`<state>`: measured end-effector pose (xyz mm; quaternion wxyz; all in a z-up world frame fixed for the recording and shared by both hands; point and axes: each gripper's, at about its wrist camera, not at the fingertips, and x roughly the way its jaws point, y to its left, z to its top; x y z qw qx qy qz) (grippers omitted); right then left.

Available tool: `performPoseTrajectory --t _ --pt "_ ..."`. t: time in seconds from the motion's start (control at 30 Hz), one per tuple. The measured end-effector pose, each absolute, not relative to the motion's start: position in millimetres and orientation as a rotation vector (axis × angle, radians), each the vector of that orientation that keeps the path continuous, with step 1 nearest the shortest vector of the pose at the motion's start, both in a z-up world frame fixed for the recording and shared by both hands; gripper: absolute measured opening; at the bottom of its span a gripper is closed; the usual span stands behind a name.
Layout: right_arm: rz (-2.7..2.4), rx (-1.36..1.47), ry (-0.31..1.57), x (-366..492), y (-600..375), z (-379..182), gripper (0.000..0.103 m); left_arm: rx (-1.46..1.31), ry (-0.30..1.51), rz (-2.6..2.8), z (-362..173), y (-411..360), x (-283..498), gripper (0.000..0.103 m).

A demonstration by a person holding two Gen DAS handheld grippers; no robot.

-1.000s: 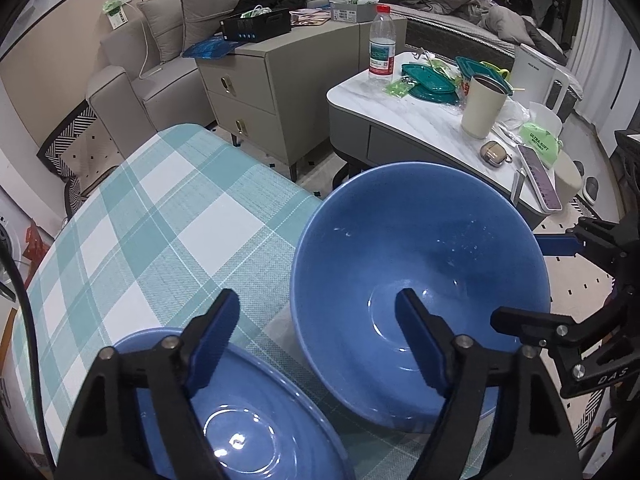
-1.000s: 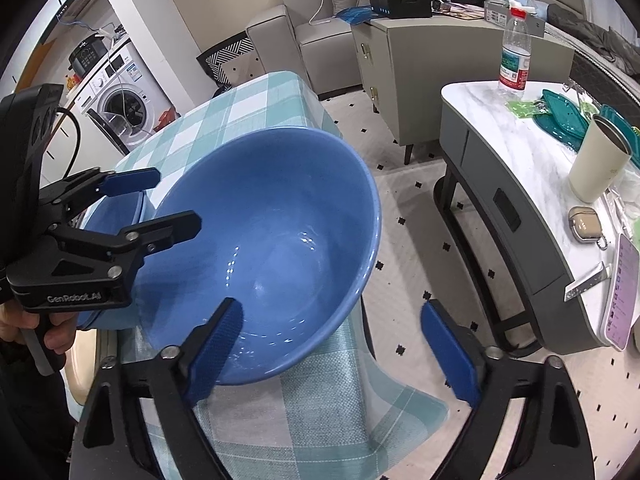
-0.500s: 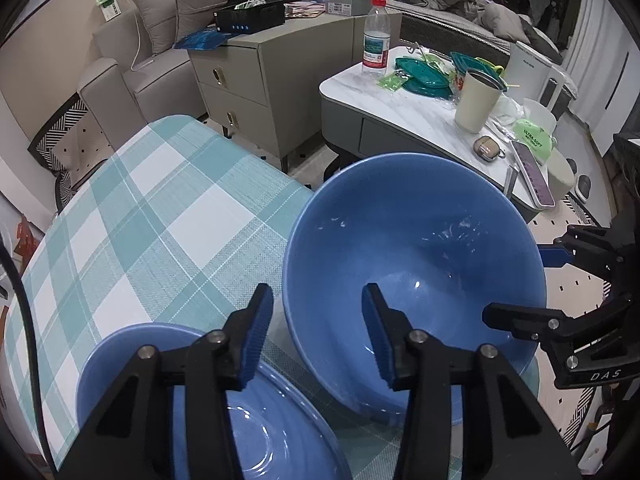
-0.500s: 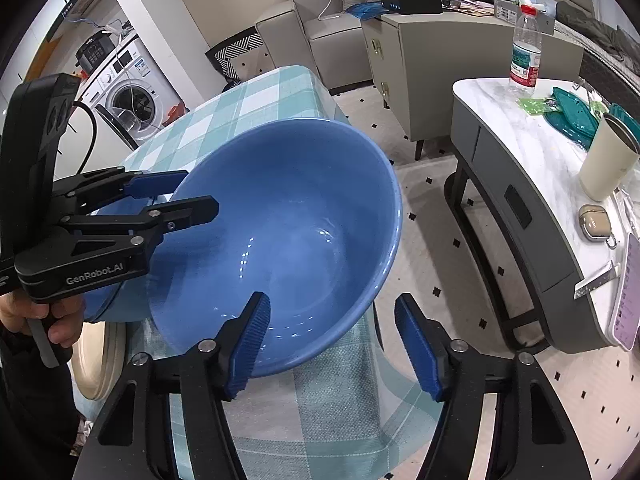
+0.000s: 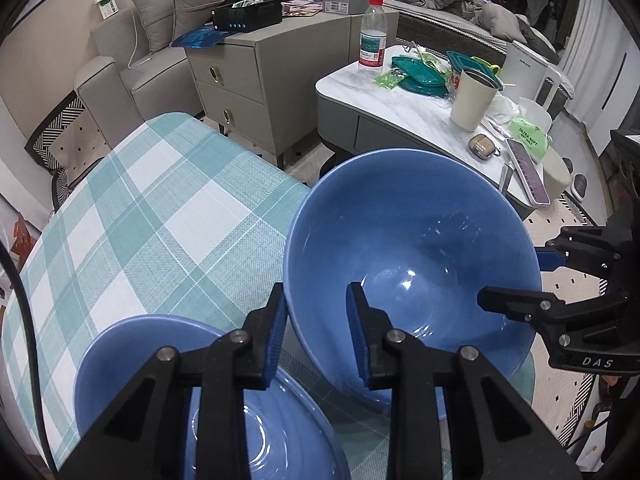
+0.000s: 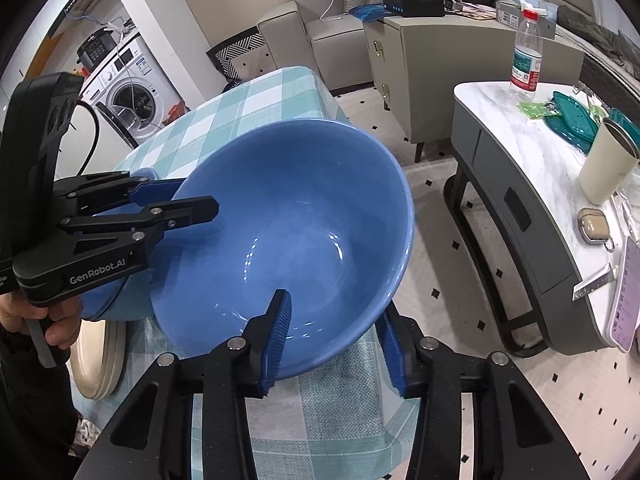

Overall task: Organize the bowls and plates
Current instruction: 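Close the left gripper on the bowl rim while the right gripper closes on it, then lift the blue bowl with both grippers and carry it over the nested bowls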

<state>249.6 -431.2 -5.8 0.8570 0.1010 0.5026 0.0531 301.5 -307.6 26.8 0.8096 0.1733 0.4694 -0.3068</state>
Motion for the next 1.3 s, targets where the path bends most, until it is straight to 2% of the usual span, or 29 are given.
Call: performPoseTrajectory --t 0.4,1.3 --pt "0.098 0.196 1.057 247.6 -432.6 -4.7 0.032 0.356 0.989 -0.645 31.4 -303.1 299.3 0.023" --pt "0.102 0.107 0.971 241.9 -415.7 49.9 0.031 0.292 0.876 -0.622 77.8 -277.7 284.1 0.023"
